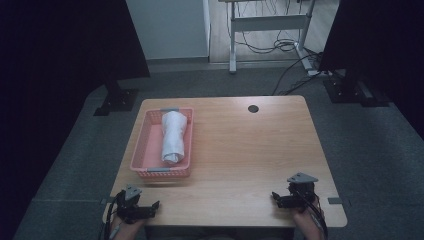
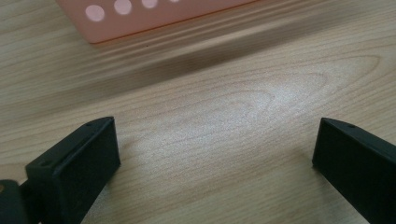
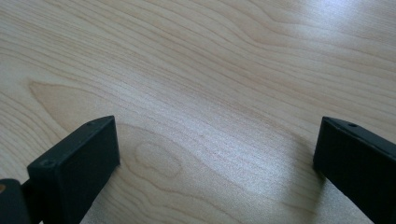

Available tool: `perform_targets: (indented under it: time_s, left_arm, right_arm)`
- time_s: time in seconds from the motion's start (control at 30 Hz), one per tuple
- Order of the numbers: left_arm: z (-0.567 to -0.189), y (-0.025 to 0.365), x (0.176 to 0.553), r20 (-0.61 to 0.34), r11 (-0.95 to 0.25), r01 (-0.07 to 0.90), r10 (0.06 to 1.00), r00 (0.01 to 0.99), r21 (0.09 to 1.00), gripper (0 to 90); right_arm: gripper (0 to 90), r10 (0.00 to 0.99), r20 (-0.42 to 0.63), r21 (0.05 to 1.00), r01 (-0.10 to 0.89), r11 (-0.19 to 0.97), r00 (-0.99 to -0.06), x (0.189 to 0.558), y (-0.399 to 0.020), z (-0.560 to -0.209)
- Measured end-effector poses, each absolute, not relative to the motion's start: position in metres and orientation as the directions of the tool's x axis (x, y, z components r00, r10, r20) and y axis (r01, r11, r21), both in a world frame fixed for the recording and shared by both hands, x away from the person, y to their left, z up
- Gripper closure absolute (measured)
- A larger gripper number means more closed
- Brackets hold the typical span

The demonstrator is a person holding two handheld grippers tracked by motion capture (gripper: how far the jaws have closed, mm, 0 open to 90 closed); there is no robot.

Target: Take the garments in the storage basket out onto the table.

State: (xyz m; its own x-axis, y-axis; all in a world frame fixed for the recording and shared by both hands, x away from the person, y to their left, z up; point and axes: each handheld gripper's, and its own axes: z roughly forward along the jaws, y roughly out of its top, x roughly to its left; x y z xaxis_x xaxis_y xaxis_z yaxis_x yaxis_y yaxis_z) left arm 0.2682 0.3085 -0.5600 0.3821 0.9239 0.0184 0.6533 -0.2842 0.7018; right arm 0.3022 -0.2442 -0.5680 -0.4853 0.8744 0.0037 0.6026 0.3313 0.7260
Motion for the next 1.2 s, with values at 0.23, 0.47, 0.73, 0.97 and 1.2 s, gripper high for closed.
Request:
perform_targets:
  time_s: [0.23,0.47,0.73,0.97,1.2]
  left_arm:
    - [-0.5601,0.3083,0.2682,0.018,-0.282,0.653,0.925,0.380,0.703,0.1]
    - [-0.5601,0.3084,0.2682,0.018,-0.284,0.652,0.924,0.383,0.703,0.0]
    - [-0.5600,0.3084,0.2685,0.018,-0.279,0.652,0.926,0.376,0.705,0.3]
    - [-0.5589,0.3105,0.2676,0.007,-0.251,0.653,0.936,0.351,0.715,5.1]
    - [-0.5572,0.3130,0.2671,-0.027,-0.219,0.662,0.940,0.340,0.717,6.1]
  right_arm:
    - [0.0,0.869,0.005,0.726,0.599,0.337,-0.495,0.3024,-0.2438,-0.5680]
    - [0.0,0.869,0.005,0.726,0.599,0.338,-0.495,0.3024,-0.2438,-0.5679]
    - [0.0,0.869,0.005,0.726,0.600,0.337,-0.495,0.3024,-0.2438,-0.5679]
    - [0.0,0.869,0.005,0.725,0.600,0.338,-0.496,0.3025,-0.2438,-0.5679]
    - [0.0,0.868,0.005,0.725,0.599,0.339,-0.497,0.3029,-0.2437,-0.5679]
